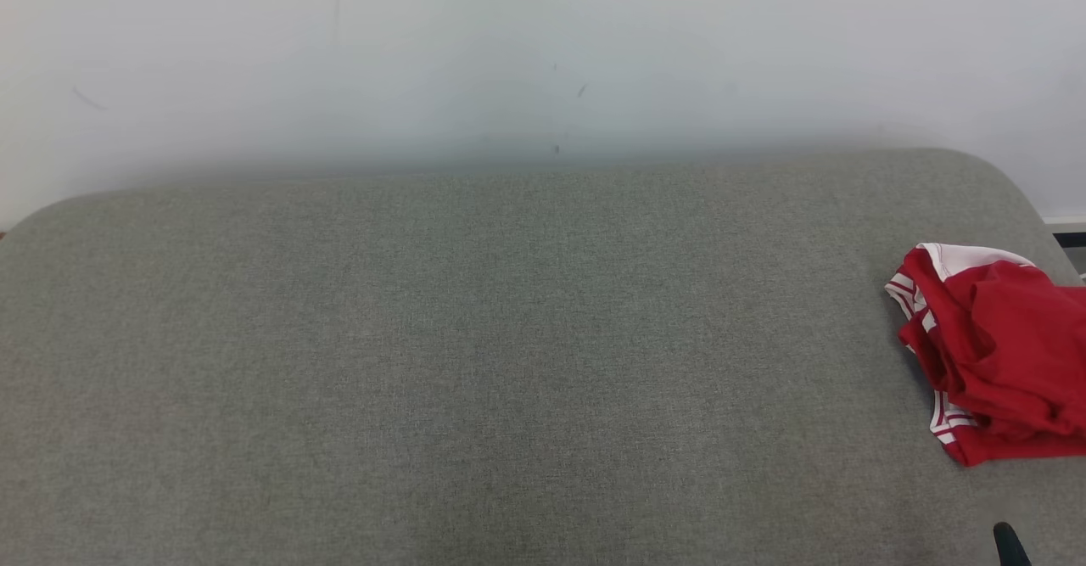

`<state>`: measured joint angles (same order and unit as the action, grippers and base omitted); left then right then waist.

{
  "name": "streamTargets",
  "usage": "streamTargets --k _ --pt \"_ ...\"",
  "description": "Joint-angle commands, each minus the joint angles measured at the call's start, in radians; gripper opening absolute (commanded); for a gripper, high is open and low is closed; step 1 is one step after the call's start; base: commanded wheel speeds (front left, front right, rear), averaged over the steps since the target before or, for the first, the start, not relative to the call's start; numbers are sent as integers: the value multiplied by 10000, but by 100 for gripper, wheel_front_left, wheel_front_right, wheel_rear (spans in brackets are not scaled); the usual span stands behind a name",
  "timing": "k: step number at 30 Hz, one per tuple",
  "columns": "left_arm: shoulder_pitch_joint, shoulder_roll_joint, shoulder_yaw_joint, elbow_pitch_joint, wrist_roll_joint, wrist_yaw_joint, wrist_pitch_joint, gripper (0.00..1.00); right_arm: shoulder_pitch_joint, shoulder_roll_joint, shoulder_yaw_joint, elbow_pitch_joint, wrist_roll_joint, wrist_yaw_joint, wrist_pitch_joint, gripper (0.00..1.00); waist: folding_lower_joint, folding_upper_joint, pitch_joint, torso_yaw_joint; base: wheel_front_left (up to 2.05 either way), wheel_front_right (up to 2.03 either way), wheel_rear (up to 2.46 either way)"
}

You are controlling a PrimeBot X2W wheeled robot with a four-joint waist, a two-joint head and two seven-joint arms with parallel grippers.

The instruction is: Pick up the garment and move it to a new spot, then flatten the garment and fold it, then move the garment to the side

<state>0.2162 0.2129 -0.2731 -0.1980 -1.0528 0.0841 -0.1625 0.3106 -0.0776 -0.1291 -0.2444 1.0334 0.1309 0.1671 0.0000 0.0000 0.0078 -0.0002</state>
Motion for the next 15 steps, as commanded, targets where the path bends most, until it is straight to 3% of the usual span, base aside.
streamTargets --k 1,15 --pt "133 0 96 -182 -242 -99 24 0 119 10 -120 -146 312 1 46 0 0 0 -1 0 0 0 0" --pt "757 -305 327 -499 -1501 -617 166 0 546 103 -650 -273 2067 1 454 0 0 0 -14 -1 0 0 0"
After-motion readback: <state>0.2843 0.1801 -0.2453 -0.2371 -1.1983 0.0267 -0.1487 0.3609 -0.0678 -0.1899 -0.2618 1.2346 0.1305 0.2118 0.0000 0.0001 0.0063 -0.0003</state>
